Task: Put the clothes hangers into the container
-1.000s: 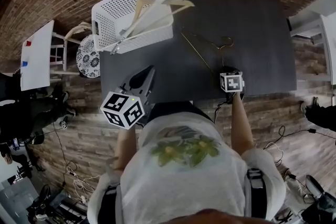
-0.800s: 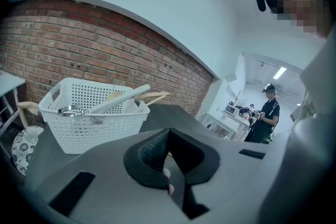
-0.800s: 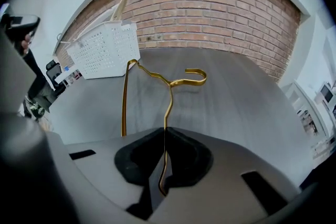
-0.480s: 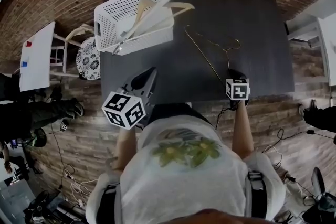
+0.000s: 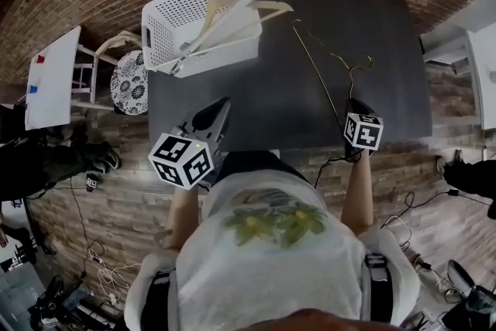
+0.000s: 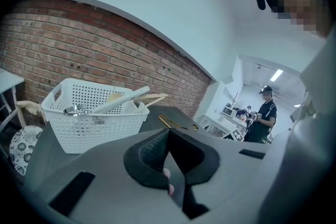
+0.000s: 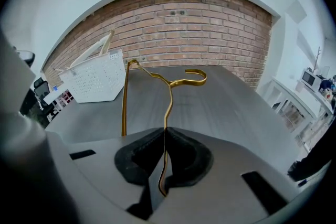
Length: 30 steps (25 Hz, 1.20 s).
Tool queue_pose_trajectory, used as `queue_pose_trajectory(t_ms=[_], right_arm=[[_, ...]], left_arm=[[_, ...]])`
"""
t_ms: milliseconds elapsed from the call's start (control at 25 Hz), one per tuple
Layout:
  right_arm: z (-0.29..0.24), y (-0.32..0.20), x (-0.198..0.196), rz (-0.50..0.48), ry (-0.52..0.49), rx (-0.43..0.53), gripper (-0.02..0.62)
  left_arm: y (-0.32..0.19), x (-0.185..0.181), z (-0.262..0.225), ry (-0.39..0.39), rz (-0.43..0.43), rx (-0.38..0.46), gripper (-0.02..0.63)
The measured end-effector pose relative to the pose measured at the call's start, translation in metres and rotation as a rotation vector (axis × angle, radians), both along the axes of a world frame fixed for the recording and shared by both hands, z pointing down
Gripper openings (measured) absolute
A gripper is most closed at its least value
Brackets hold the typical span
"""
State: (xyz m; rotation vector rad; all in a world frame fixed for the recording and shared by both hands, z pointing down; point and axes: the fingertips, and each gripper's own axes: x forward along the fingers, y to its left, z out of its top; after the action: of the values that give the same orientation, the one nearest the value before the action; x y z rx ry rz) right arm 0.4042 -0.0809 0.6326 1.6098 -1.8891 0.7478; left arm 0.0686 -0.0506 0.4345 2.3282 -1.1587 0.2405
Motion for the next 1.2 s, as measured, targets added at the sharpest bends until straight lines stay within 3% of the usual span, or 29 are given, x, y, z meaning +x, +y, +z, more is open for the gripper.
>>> queue_pose_trajectory(t_ms=[520,840,1200], right_arm=[[-0.097,-0.024,0.009,0.085,-0.018,0.201,0.038],[-0.154,-0.037,-0.024,0.005,-0.035,0.305,0.038],[-0.19,-0.049,-0.064,-0.09,0.055,0.358,0.038]], left_arm=[[0.001,-0.016,-0.001,0.017,-0.003,0.002,0.028],[-0.006,-0.031,-0.007,0.03,-0.005,0.014,0.028],[-0.017,-0.056,-0.015,0.052,-0.015,0.016,0.028]])
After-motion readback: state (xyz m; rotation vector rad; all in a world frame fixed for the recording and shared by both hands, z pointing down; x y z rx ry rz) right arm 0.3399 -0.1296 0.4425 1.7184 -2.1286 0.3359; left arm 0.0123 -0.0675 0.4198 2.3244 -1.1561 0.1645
